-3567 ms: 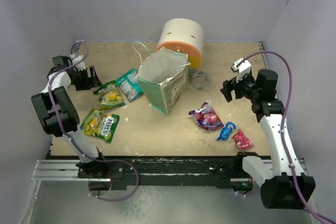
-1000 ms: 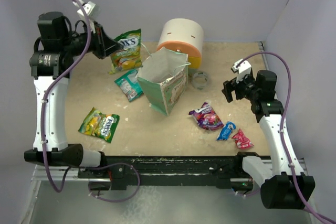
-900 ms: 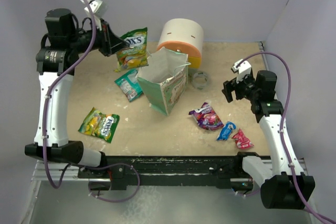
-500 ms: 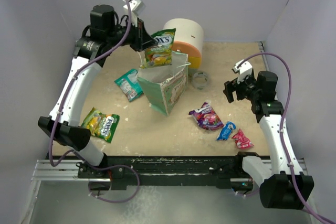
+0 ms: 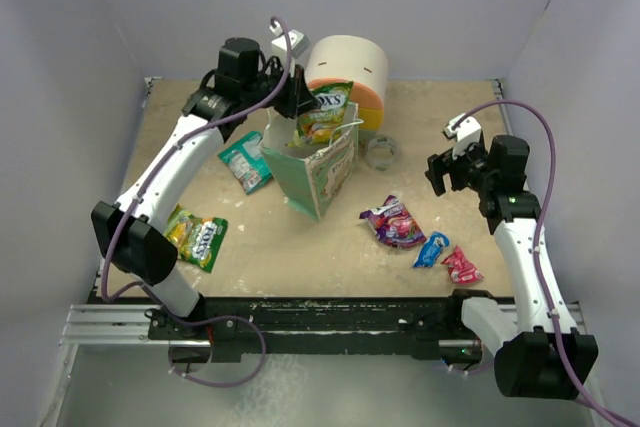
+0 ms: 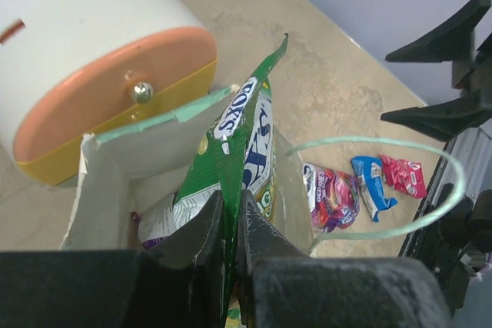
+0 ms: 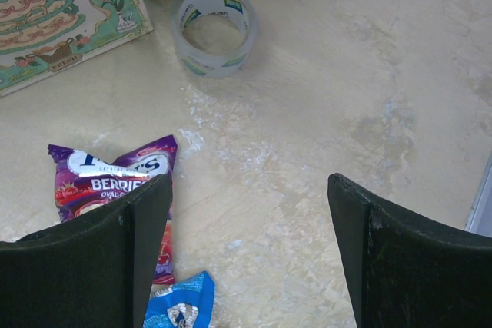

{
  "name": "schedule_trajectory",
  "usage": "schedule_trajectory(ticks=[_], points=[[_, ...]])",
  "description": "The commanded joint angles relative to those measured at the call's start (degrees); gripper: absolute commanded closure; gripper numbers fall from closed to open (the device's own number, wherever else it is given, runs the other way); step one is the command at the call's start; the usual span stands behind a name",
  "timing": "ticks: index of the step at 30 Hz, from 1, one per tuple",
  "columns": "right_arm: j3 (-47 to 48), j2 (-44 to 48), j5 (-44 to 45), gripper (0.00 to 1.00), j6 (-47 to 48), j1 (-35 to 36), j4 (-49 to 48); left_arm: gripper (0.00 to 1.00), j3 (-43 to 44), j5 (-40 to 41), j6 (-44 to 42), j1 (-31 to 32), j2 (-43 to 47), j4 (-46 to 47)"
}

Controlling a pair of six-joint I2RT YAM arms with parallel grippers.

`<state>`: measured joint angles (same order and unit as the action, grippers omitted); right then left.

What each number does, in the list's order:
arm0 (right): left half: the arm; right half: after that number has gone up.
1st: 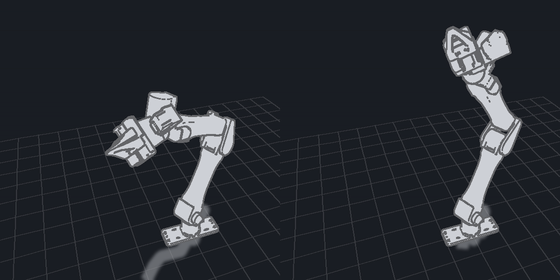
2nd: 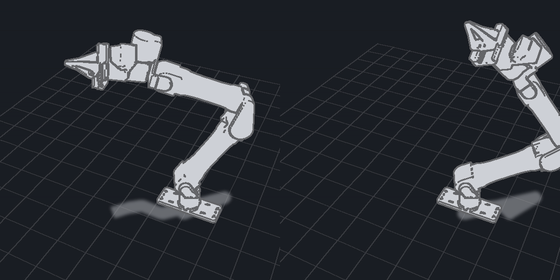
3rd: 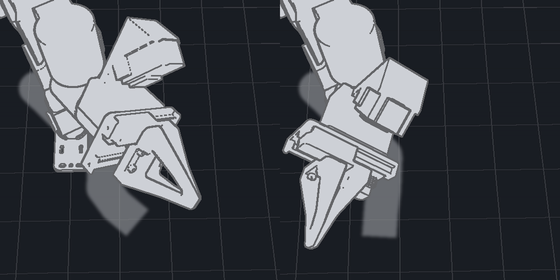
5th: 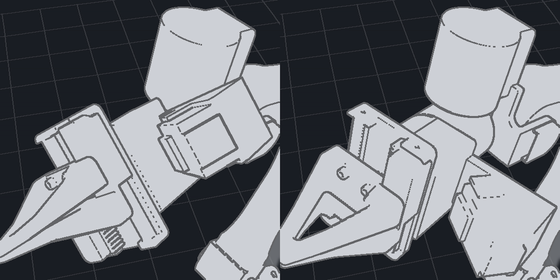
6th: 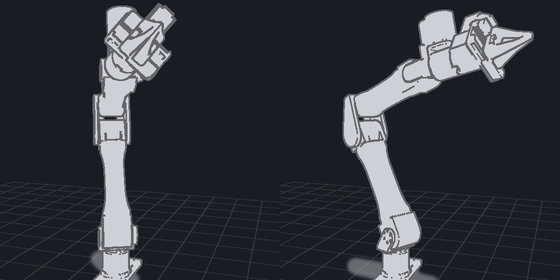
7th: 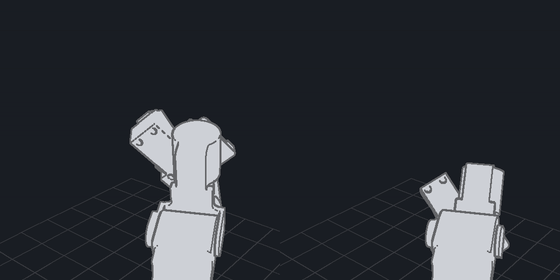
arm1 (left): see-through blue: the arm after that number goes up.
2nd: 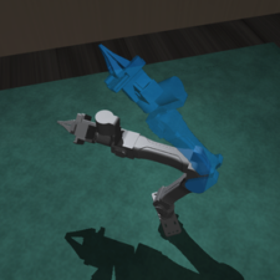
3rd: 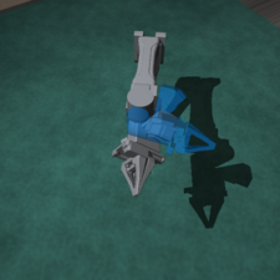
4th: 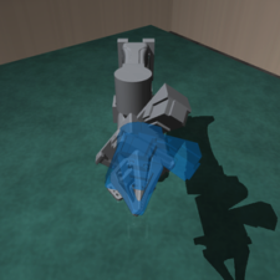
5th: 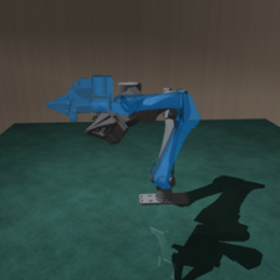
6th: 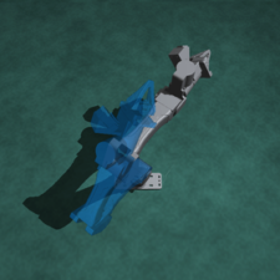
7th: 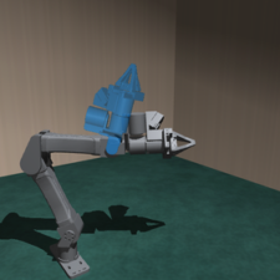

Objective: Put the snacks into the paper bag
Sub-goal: Place the snack in the paper bag.

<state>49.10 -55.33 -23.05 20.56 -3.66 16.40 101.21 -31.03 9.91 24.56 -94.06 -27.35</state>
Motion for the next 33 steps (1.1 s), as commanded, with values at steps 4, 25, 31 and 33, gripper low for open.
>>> schedule_trajectory(ticks=[4, 25, 31, 33], points=[[-0.22, 0.70, -0.64, 0.15, 0.37, -0.21, -1.57, 1.00, -7.75, -0.18, -0.01, 0.82, 2.61, 13.35], [-0.41, 0.40, -0.41, 0.15, 0.53, -0.21, -1.82, 0.86, -18.18, 1.10, 0.02, 2.43, 3.09, 17.04], [-0.41, 0.22, -0.42, 0.15, 0.53, -0.21, -1.86, 0.81, -19.46, -0.61, -0.31, 2.43, 3.38, 17.60], [-0.41, 0.14, -0.30, 0.15, 0.47, -0.21, -1.81, 0.80, -19.71, -1.59, -0.49, 2.43, 3.19, 17.59]])
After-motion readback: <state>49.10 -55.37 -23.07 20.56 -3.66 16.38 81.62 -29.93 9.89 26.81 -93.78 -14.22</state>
